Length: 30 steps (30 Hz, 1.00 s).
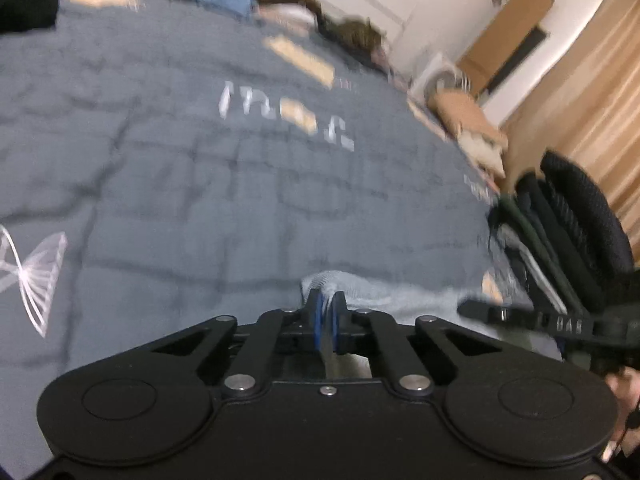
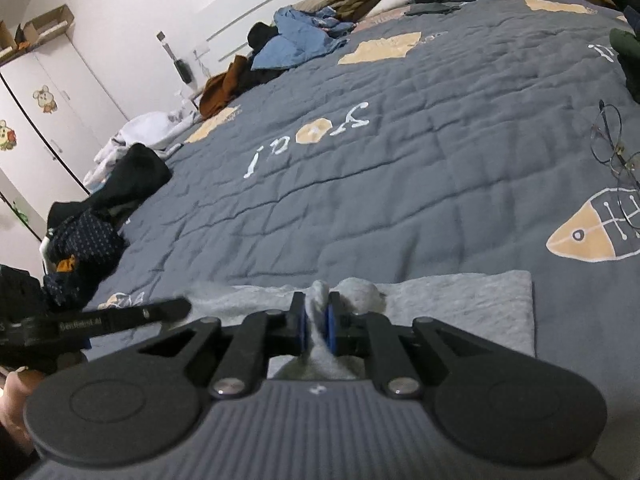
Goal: Fold clothes
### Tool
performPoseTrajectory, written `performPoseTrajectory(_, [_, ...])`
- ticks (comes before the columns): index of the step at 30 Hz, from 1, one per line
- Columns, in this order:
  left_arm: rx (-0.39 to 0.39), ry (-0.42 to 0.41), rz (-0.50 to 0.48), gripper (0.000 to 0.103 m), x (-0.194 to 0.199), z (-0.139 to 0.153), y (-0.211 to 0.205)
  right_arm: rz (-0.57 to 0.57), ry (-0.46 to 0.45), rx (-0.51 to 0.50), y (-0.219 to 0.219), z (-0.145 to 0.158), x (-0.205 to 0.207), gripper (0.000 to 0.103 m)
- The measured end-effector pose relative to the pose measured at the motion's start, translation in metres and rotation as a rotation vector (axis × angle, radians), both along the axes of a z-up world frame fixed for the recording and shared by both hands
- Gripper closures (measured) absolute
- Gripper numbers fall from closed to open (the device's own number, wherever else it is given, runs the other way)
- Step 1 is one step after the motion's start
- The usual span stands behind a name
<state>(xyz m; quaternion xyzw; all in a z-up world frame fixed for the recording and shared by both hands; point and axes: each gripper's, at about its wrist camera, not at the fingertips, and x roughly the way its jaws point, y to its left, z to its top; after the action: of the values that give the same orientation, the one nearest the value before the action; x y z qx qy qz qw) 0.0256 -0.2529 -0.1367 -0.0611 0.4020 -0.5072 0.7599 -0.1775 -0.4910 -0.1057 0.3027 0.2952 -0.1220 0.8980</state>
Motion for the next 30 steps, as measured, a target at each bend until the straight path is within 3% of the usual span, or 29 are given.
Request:
performPoseTrajectory(3, [-0.026,-0.086,0.004,0.099,-0.008,0.007,-0.004,-0.018,-0.037,-0.028,0.001,0.004,0.001,0.094])
performPoseTrajectory(6, [0.041,-0.105,0.010,0.098,-0.012,-0.002,-0.015,-0.040,-0.030,-0.055,0.002,0.000,0.002,0.094])
performPoseTrajectory(10, [0.118,-0.084,0.022,0.086,-0.010,-0.013,-0.016,-0.030,0.002,-0.029,-0.004,-0.009,0.004,0.093])
performPoseTrajectory(13, [0.100,-0.076,0.039,0.076,-0.006,-0.003,-0.004,-0.011,0.010,-0.009,-0.007,0.001,-0.001,0.087])
performPoseTrajectory(15, [0.072,-0.072,0.072,0.069,-0.006,0.007,0.007,-0.009,0.016,0.000,-0.009,0.010,-0.007,0.074])
performPoseTrajectory(18, [0.043,-0.075,0.077,0.068,-0.015,0.020,0.021,-0.019,-0.028,0.000,-0.006,0.023,-0.025,0.066])
performPoseTrajectory(22, [0.020,-0.089,0.066,0.065,-0.040,0.037,0.036,-0.063,-0.067,0.013,-0.001,0.036,-0.053,0.063])
performPoseTrajectory(30, [0.007,-0.140,0.037,0.056,-0.103,0.056,0.075,-0.138,-0.049,0.007,0.035,0.039,-0.115,0.060])
